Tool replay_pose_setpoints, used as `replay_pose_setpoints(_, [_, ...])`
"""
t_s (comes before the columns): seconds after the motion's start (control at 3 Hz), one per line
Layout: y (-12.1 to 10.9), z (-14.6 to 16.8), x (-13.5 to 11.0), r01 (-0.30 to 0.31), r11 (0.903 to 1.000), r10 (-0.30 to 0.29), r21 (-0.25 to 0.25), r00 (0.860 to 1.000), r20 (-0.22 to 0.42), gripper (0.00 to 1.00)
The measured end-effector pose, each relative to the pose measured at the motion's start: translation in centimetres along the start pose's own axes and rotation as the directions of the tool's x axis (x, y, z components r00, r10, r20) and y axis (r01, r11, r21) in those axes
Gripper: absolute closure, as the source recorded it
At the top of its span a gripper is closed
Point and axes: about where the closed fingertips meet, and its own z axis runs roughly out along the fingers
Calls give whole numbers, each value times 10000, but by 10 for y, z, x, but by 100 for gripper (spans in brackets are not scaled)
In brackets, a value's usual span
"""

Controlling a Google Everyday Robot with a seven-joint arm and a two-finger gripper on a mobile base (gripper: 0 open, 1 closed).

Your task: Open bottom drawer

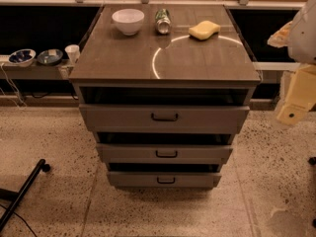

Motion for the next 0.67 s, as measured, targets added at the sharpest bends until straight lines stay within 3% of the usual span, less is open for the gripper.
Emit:
replay_pose_setpoints(0.33, [-3, 6, 1, -51, 10000, 51, 2, 10000, -3, 0])
replay_pose_setpoints(0.67, [-4, 73, 6, 86, 9994, -75, -329, 9994, 339, 0])
